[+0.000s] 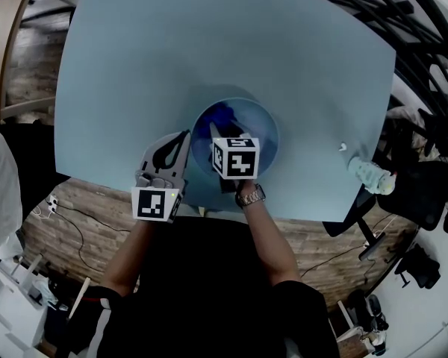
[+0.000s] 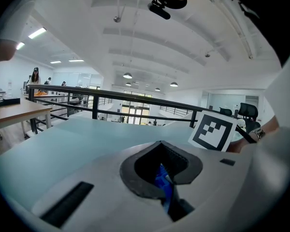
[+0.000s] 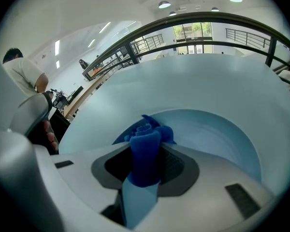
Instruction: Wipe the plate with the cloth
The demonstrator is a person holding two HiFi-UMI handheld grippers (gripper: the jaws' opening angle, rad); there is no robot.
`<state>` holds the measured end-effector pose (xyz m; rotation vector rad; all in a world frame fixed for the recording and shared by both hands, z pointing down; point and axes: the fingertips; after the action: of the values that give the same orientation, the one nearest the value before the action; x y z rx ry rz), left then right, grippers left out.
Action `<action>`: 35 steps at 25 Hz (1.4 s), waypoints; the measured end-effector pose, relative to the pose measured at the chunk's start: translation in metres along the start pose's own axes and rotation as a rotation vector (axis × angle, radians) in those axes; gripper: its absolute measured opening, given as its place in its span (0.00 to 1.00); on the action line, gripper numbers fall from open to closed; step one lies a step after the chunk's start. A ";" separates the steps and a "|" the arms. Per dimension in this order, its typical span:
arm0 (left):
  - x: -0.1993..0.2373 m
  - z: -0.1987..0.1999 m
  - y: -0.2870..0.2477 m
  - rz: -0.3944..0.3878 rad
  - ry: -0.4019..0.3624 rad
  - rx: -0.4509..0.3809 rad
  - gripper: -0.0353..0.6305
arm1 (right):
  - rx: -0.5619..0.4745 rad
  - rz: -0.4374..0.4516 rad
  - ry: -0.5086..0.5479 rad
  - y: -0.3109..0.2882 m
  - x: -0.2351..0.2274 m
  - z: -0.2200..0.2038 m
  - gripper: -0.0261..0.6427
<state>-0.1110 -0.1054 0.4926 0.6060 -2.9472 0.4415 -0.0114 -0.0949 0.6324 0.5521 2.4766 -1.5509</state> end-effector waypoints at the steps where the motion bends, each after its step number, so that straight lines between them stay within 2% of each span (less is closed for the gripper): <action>1: 0.001 0.000 0.000 0.001 -0.001 -0.001 0.05 | -0.003 -0.006 -0.002 0.000 -0.003 0.002 0.22; 6: 0.004 0.002 -0.001 0.009 -0.006 -0.004 0.05 | -0.033 -0.059 -0.019 0.004 -0.020 0.011 0.22; 12: -0.003 0.001 0.007 0.014 -0.020 -0.008 0.05 | -0.118 -0.106 -0.056 0.024 -0.037 0.021 0.22; 18: -0.018 0.011 0.016 0.009 -0.023 -0.034 0.05 | -0.208 -0.074 -0.018 0.053 -0.031 0.024 0.22; 27: -0.054 0.033 0.045 0.024 -0.025 -0.084 0.05 | -0.320 -0.034 0.055 0.124 -0.011 0.001 0.22; 35: -0.094 0.045 0.078 0.037 -0.050 -0.135 0.05 | -0.453 -0.042 0.108 0.197 -0.011 -0.009 0.22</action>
<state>-0.0575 -0.0154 0.4147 0.5557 -3.0089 0.2305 0.0771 -0.0125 0.4765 0.5175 2.8092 -0.9369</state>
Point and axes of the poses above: the fingertips, and each gripper's own axes: y backward along the fingers, x to its left, z out of its top, and after that the axes turned 4 degrees about -x, right-handed
